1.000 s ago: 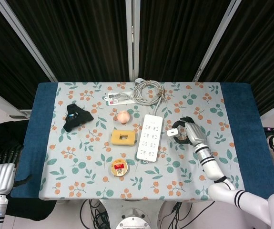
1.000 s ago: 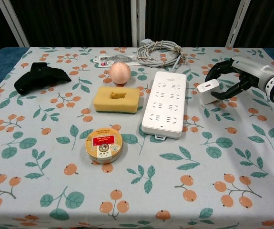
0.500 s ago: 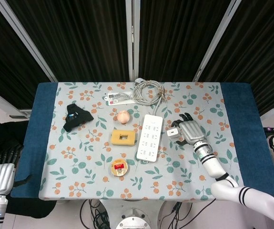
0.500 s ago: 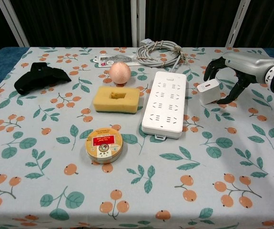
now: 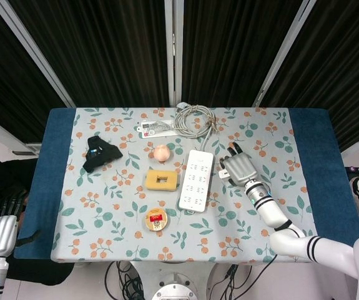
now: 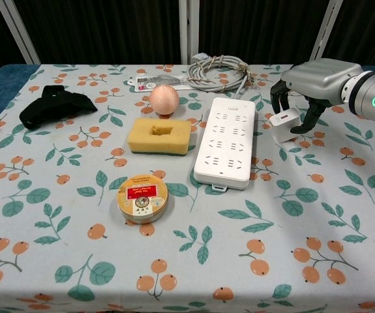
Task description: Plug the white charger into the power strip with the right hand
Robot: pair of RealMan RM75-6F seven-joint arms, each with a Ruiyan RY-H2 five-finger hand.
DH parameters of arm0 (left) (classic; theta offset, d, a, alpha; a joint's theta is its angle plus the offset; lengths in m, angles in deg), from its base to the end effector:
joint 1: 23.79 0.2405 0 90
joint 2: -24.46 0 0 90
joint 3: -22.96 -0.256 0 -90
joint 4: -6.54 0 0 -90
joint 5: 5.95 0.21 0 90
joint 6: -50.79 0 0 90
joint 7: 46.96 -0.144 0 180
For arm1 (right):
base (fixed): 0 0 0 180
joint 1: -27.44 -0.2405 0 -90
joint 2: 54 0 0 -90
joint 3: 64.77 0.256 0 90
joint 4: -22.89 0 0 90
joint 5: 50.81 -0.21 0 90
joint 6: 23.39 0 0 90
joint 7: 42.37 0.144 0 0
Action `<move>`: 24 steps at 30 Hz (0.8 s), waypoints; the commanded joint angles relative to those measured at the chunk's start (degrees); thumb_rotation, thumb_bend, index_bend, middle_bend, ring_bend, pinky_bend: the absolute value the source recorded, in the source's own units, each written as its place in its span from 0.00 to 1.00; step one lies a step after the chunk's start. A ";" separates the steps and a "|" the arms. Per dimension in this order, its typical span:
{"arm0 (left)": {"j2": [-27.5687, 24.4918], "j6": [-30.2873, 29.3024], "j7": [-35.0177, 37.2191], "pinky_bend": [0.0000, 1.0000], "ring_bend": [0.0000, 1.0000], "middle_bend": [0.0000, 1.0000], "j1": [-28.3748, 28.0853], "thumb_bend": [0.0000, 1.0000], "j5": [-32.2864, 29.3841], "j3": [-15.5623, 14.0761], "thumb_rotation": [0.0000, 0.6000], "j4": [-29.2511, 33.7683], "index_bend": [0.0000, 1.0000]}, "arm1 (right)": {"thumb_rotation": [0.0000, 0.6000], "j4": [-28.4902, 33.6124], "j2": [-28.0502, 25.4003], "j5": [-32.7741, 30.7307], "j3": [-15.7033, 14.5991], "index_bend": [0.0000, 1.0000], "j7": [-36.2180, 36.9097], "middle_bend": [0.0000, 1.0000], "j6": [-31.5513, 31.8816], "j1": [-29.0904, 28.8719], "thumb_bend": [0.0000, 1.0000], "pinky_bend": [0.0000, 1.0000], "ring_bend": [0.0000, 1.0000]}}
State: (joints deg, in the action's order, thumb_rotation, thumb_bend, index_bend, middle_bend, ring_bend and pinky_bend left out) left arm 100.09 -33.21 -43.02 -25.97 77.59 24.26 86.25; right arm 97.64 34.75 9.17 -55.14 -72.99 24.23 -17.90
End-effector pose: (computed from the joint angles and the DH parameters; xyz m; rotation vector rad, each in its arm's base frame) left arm -0.3499 0.1606 0.1094 -1.3177 -1.0194 -0.8566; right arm -0.1786 -0.3771 -0.0138 1.9404 -0.7222 0.6332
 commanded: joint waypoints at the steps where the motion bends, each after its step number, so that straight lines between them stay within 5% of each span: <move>1: 0.03 0.03 0.02 0.00 0.00 0.03 -0.03 0.14 0.02 0.02 1.00 -0.03 0.07 | 1.00 -0.04 0.13 -0.36 -0.20 0.45 -0.20 0.43 0.10 -0.27 0.15 0.00 0.14; 5: 0.07 0.04 0.04 0.00 0.00 0.03 -0.03 0.14 0.02 0.04 1.00 -0.05 0.07 | 1.00 -0.24 0.31 -0.64 -0.45 0.49 -0.22 0.46 0.18 -0.51 0.17 0.00 0.17; 13: 0.22 0.13 0.40 0.00 0.00 0.03 0.11 0.14 -0.03 -0.08 1.00 -0.34 0.07 | 1.00 2.39 -0.22 -0.66 2.13 0.72 7.53 0.63 3.16 1.27 0.36 0.00 0.36; 24: 0.04 -0.75 0.97 0.00 0.00 0.03 0.18 0.14 1.11 -0.27 1.00 -0.65 0.07 | 1.00 10.61 -0.26 -4.23 8.55 0.77 18.40 0.66 9.34 3.89 0.45 0.00 0.40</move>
State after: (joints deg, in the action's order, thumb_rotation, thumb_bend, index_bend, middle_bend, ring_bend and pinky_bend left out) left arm 100.13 -33.95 -42.06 -25.80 78.71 23.99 85.60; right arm 107.80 33.47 6.32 -47.49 -55.28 32.78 -14.16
